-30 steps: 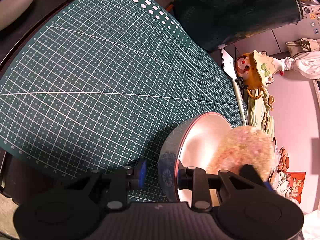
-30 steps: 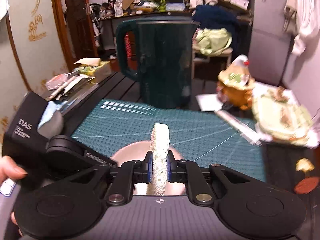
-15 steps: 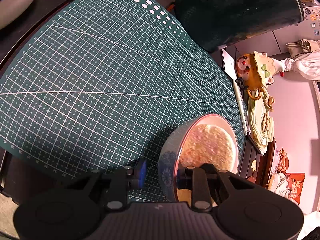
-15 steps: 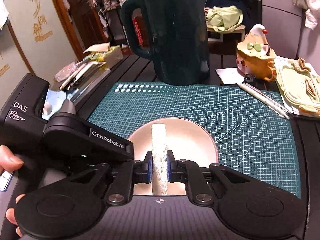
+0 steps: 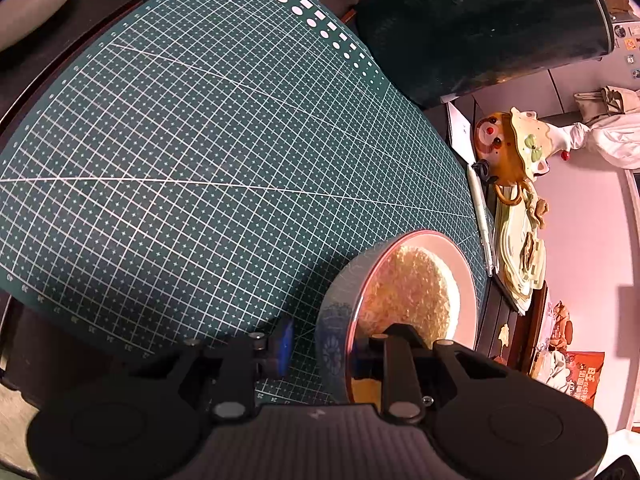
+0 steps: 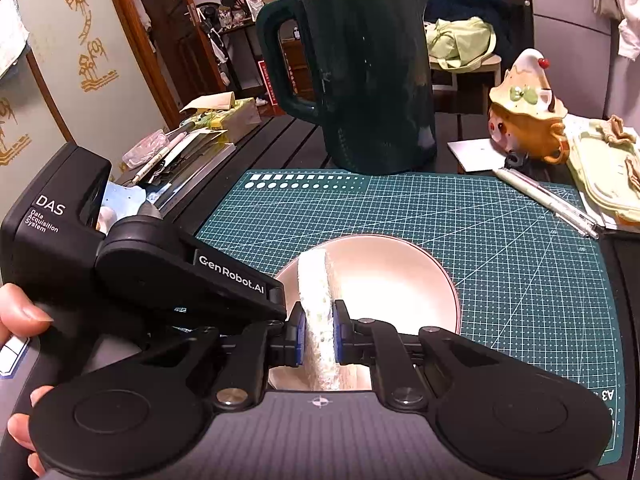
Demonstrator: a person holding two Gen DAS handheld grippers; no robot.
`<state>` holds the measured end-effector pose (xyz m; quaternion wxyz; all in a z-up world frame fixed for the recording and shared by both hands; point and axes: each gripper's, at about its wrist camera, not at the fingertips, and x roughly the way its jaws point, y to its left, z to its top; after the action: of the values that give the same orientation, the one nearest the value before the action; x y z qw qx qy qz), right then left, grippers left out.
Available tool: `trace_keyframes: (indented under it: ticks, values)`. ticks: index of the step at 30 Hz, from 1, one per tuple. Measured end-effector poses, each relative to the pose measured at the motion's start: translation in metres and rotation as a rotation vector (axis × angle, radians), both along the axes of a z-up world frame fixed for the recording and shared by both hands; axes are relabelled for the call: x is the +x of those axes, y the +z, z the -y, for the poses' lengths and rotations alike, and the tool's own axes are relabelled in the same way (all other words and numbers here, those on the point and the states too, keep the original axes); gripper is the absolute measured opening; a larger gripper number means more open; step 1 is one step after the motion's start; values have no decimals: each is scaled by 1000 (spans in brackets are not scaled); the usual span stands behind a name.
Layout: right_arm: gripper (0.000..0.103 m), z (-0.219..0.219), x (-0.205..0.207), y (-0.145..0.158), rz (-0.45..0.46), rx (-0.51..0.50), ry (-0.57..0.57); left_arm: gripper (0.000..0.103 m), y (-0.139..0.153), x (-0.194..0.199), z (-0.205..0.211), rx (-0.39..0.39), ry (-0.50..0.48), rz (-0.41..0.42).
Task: Clean bowl
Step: 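Scrub the bowl bottom then sweep the sponge up the inner wall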
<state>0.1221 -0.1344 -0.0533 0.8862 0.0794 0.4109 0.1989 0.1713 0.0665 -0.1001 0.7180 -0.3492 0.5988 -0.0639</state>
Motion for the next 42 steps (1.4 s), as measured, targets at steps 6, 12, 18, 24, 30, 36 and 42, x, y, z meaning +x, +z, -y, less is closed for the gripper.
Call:
trace_keyframes:
  ticks: [6,12,18,24,30,36,42]
  values:
    - [11,20,9,-4,-50,34,-110,28,1,0,1,6,-8,5]
    - [10,40,18,-14,-131,137,-195,29,-3,0,-3,6,-9,8]
    - [9,10,4,8,49,-198,-170,29,-1,-2,1,5,-8,7]
    - [9,14,-5,34,119,-177,-158,29,-1,-2,0,5,-8,6]
    - [9,19,7,9,-27,-51,-142,28,-1,-2,0,4,-7,5]
    - [9,8,6,2,7,-198,-159,29,0,-3,0,4,-9,5]
    - [9,13,-10,36,133,-212,-174,29,1,-2,0,4,-9,4]
